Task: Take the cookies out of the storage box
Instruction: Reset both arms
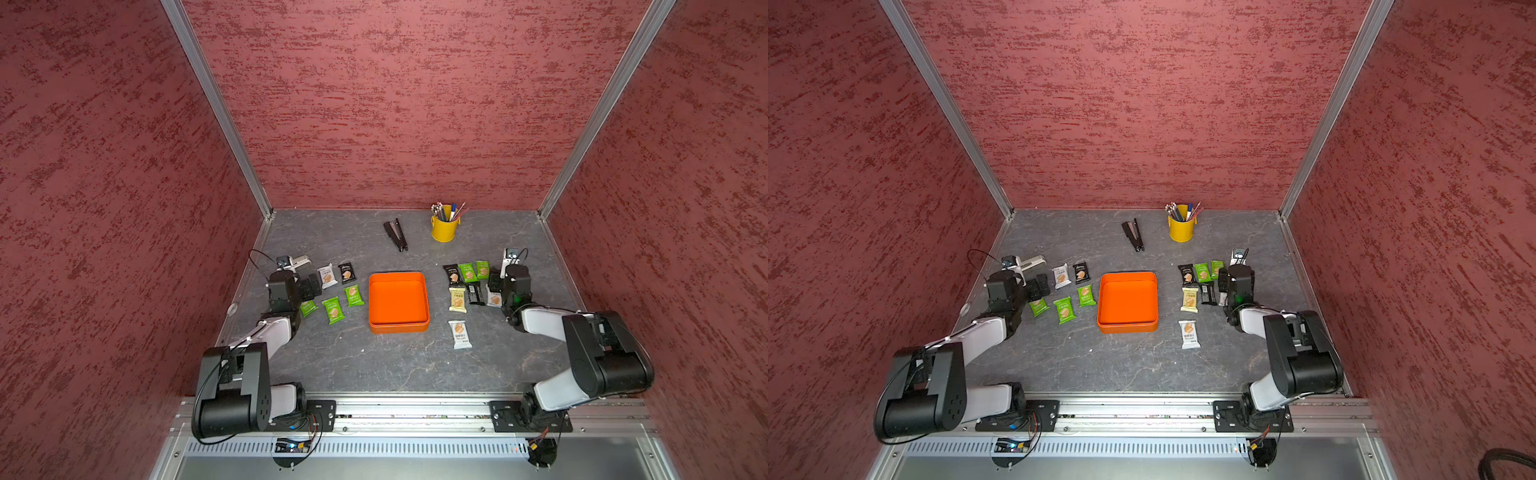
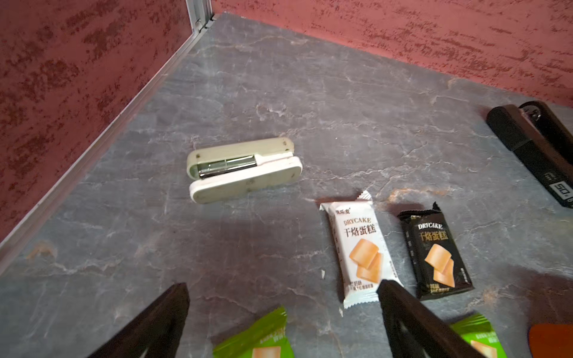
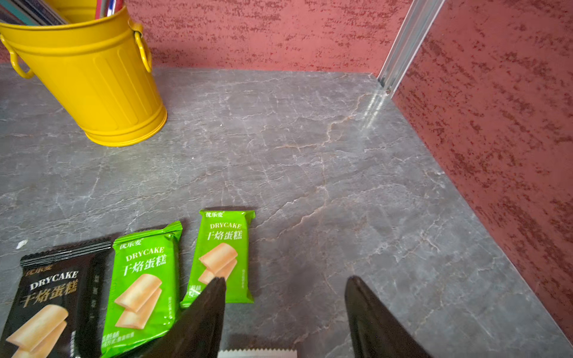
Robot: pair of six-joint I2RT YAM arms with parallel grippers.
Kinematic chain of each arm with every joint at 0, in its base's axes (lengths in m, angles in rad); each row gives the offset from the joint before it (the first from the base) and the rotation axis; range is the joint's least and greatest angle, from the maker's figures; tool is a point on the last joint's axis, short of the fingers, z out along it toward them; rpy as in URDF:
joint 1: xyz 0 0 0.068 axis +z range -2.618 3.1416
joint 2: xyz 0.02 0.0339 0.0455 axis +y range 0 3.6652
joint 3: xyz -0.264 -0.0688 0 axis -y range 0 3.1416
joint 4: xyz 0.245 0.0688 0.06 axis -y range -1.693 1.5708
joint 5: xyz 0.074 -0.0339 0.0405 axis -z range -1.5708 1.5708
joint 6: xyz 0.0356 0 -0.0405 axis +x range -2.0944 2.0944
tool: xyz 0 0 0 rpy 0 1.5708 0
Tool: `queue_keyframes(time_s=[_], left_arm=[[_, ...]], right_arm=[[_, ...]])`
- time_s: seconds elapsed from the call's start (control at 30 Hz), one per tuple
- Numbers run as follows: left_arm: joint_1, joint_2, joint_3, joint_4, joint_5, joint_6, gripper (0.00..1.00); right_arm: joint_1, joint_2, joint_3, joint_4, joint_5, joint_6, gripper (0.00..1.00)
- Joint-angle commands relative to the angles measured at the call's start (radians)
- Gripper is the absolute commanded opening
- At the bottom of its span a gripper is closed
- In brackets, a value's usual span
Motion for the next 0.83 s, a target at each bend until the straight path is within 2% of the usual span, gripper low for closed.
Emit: queue_keyframes(time_s=[0.0,0.03,0.07,0.13,0.17,0.2,0.27,0.3,0.33,0.37,0.8], left_arm=[[-0.001,0.025,-0.041,0.285,0.037,0.026,1.00],[0.004,0.049,-0.059,0.359,0.047,-0.012,1.00],[0.003,0.098,-0.075,0.451,0.074,-0.007,1.00],[-0.053,0.168,-0.075,0.516,0.108,0.073,1.00],[-0.093,0.240,-0.076,0.610,0.070,0.115,1.00],[-0.103,0.215,-0.061,0.517,0.050,0.112,1.00],[-0.089,0.230,-0.069,0.573,0.022,0.087,1.00],[-0.084,0.212,-0.062,0.523,0.011,0.071,1.00],[-0.079,0.228,-0.074,0.581,0.016,0.074,1.00],[-0.081,0.216,-0.066,0.539,0.015,0.070,1.00],[-0.090,0.221,-0.063,0.545,-0.007,0.079,1.00]], right_arm=[[-0.027,-0.015,-0.020,0.140,-0.077,0.004,0.70],[-0.031,-0.016,-0.031,0.159,-0.099,0.002,0.88],[-0.040,-0.015,-0.055,0.197,-0.138,-0.002,0.98],[-0.047,0.042,-0.128,0.386,-0.173,-0.016,0.99],[-0.045,0.020,-0.124,0.334,-0.168,-0.010,0.99],[-0.045,0.015,-0.110,0.303,-0.164,-0.006,0.98],[-0.045,0.018,-0.113,0.320,-0.164,-0.008,0.98],[-0.044,0.022,-0.115,0.341,-0.163,-0.008,0.99],[-0.045,0.024,-0.117,0.339,-0.161,-0.009,0.98],[-0.045,0.020,-0.115,0.332,-0.163,-0.009,0.98],[-0.056,0.019,-0.114,0.329,-0.189,-0.006,0.99]])
